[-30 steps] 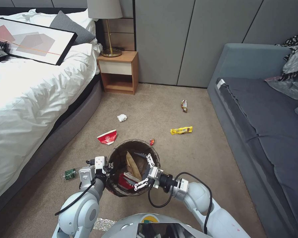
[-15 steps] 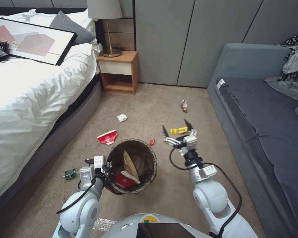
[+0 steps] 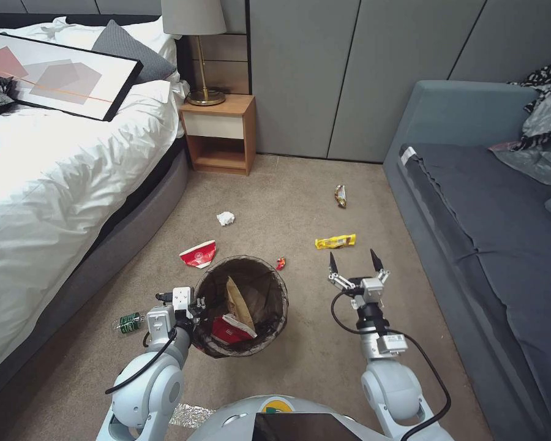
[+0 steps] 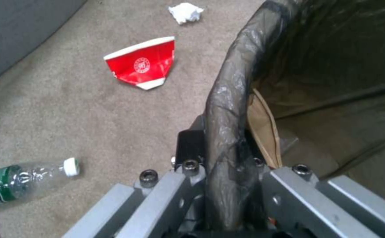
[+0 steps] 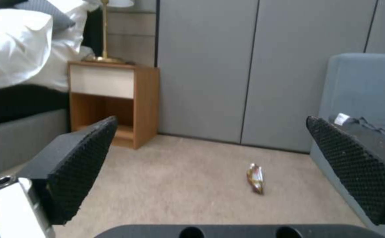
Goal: Pick up the trash bin, then pick up the garbage from the floor and place it into the trash bin.
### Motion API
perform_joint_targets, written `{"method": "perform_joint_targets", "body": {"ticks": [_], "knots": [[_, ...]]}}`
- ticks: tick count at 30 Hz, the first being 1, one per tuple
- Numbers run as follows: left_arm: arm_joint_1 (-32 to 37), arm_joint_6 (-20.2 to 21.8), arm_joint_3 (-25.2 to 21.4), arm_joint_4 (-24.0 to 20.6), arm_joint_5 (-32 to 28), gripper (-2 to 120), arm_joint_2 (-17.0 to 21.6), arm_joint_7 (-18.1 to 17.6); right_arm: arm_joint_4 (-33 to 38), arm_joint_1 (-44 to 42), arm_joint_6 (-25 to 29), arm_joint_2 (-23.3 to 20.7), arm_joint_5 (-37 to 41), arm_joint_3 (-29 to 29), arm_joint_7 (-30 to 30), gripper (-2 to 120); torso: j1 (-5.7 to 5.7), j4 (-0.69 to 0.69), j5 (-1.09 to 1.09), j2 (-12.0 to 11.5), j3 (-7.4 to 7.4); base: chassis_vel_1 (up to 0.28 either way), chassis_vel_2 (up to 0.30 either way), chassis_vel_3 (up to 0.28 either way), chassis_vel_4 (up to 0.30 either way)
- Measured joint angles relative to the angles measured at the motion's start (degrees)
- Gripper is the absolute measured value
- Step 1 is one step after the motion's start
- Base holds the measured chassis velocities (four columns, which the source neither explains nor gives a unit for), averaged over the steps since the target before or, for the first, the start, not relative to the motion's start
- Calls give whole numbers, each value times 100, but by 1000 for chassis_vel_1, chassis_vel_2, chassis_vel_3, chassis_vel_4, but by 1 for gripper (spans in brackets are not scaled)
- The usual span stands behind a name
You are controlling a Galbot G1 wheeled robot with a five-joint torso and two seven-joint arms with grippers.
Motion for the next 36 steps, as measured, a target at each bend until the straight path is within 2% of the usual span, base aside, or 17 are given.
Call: {"method": "perform_joint_targets", "body": {"ticks": [4, 11, 28, 36], "knots": [[-28, -15, -6, 33, 22, 2, -10, 16, -48, -284, 199, 113, -153, 57, -98, 100, 0, -1, 0, 0, 0, 0, 0, 0, 0], [-38, -32, -7, 70, 46, 2, -28, 46, 152, -549, 235, 263, -347, 229, -89, 100, 0, -1, -1, 0, 0, 0, 0, 0, 0], [-6, -44, -28, 57, 82, 2, -13, 105, 11, -421, 258, 314, -219, 324, -154, 100, 0, 0, 0, 0, 0, 0, 0, 0, 0], [9, -47, -14, 43, 105, 2, -2, 111, 10, -399, 264, 315, -186, 349, -193, 100, 0, 0, 0, 0, -1, -106, 100, 103, -112]]}}
